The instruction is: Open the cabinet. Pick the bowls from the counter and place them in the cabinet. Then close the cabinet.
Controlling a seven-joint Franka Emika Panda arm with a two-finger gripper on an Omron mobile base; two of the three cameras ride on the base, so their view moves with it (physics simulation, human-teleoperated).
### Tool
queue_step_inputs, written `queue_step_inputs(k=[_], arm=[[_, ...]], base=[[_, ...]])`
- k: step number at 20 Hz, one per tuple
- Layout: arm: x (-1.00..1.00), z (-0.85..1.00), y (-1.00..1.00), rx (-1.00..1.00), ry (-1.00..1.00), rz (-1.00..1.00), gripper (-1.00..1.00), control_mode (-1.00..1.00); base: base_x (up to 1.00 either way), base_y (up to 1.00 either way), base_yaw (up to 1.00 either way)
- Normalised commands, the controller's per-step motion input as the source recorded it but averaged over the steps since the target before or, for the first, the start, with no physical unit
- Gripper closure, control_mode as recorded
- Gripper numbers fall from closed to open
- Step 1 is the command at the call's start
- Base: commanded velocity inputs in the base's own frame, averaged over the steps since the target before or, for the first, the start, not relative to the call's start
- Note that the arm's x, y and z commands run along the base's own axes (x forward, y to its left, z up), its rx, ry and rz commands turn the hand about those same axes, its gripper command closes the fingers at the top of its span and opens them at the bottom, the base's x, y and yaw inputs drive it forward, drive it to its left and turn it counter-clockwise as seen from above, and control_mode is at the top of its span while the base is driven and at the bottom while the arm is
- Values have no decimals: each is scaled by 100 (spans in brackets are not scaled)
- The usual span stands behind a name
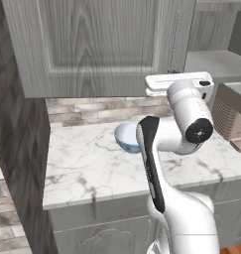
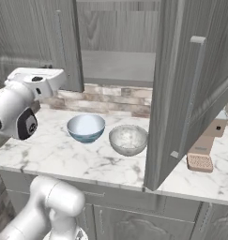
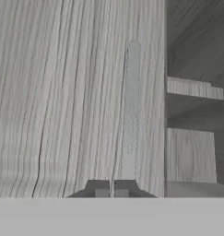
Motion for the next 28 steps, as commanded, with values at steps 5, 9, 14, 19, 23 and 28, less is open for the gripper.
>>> queue_step_inputs(k=[5, 9, 14, 19, 23, 28], arm=[[-100, 0, 90, 0, 24, 0, 100, -100], [-96, 6, 66, 1, 23, -4, 100, -100], [-22, 48, -98, 14, 6, -1, 100, -100], [4, 7, -100, 18, -1, 8, 100, -100], [6, -7, -100, 13, -8, 20, 100, -100], [3, -13, -83, 13, -17, 22, 100, -100]], base=[[0, 0, 0], [0, 0, 0], [0, 0, 0], [0, 0, 0], [0, 0, 0], [0, 0, 0]])
